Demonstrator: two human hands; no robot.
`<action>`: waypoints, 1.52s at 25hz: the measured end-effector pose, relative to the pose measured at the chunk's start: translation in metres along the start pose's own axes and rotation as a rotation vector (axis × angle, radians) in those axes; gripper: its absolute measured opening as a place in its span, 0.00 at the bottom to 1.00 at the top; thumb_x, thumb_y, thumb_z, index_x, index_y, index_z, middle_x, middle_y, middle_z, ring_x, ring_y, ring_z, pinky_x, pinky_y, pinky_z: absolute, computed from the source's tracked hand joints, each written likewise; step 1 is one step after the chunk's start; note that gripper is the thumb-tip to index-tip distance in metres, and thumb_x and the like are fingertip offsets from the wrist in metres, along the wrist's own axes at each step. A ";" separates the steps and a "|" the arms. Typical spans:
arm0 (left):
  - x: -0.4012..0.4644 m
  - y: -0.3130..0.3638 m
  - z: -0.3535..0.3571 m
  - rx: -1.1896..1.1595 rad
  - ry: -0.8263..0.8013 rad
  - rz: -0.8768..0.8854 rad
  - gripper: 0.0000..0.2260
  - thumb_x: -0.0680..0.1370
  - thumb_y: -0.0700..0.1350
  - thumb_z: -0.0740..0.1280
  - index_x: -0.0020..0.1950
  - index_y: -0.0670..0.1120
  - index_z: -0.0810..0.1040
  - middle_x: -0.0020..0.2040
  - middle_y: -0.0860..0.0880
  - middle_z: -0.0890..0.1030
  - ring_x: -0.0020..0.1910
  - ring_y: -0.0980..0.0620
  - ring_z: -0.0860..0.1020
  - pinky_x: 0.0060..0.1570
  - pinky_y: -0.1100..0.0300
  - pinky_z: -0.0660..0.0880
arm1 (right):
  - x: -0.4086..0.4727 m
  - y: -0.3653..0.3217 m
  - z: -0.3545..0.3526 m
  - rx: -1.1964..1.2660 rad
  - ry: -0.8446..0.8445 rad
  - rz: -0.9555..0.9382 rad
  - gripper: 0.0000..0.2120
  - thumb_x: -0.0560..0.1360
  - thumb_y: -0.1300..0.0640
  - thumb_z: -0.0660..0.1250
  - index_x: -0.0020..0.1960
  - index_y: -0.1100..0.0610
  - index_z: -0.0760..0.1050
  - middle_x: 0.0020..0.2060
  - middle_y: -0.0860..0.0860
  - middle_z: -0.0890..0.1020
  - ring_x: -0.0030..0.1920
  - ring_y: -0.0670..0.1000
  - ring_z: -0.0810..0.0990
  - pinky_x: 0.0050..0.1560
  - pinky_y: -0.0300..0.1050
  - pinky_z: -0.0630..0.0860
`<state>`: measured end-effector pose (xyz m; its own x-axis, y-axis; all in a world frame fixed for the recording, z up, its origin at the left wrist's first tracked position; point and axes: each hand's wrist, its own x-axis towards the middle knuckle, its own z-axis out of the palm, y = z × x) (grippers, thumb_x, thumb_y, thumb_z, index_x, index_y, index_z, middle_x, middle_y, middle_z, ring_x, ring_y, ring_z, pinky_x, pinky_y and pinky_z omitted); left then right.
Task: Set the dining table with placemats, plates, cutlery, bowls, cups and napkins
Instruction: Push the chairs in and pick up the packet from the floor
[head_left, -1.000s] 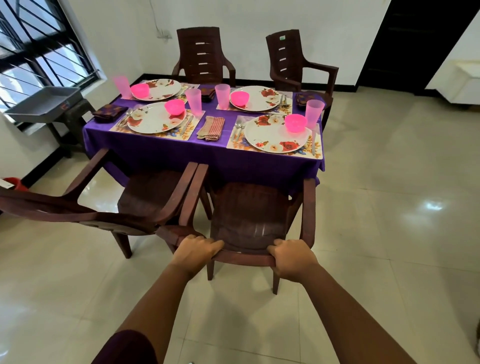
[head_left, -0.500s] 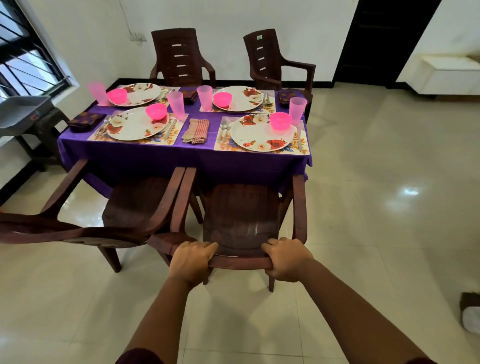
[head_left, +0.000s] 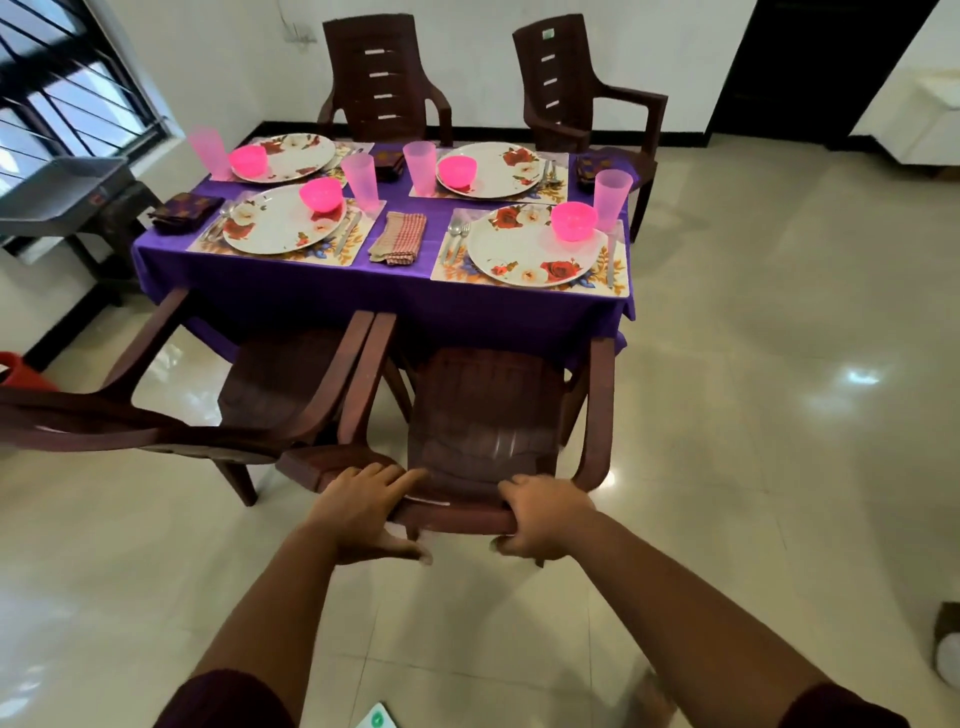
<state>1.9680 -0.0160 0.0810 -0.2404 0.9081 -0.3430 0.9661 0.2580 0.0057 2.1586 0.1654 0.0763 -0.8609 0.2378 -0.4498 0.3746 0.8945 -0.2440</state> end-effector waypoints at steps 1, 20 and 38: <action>0.001 0.002 -0.015 -0.095 -0.125 -0.022 0.50 0.61 0.83 0.44 0.75 0.56 0.61 0.67 0.54 0.71 0.62 0.50 0.72 0.61 0.54 0.70 | 0.002 0.001 -0.005 0.138 -0.056 -0.027 0.33 0.68 0.31 0.66 0.65 0.49 0.70 0.58 0.49 0.75 0.57 0.53 0.76 0.56 0.51 0.76; 0.330 0.283 -0.112 0.188 0.480 -0.308 0.38 0.75 0.71 0.37 0.79 0.51 0.37 0.79 0.46 0.35 0.77 0.44 0.34 0.70 0.36 0.31 | -0.049 0.392 -0.108 -0.164 0.417 0.102 0.35 0.78 0.37 0.57 0.79 0.46 0.46 0.79 0.53 0.45 0.78 0.58 0.37 0.73 0.65 0.38; 0.864 0.235 -0.290 0.004 0.574 -0.161 0.21 0.71 0.51 0.72 0.61 0.45 0.77 0.66 0.42 0.76 0.70 0.42 0.70 0.74 0.41 0.36 | 0.247 0.752 -0.369 -0.307 0.406 0.208 0.33 0.71 0.37 0.68 0.71 0.51 0.70 0.70 0.57 0.72 0.74 0.61 0.65 0.69 0.64 0.56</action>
<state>1.9598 0.9246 0.0581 -0.3948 0.8910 0.2239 0.9134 0.4069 -0.0084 2.1003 1.0361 0.0987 -0.8658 0.4940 -0.0793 0.4857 0.8679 0.1044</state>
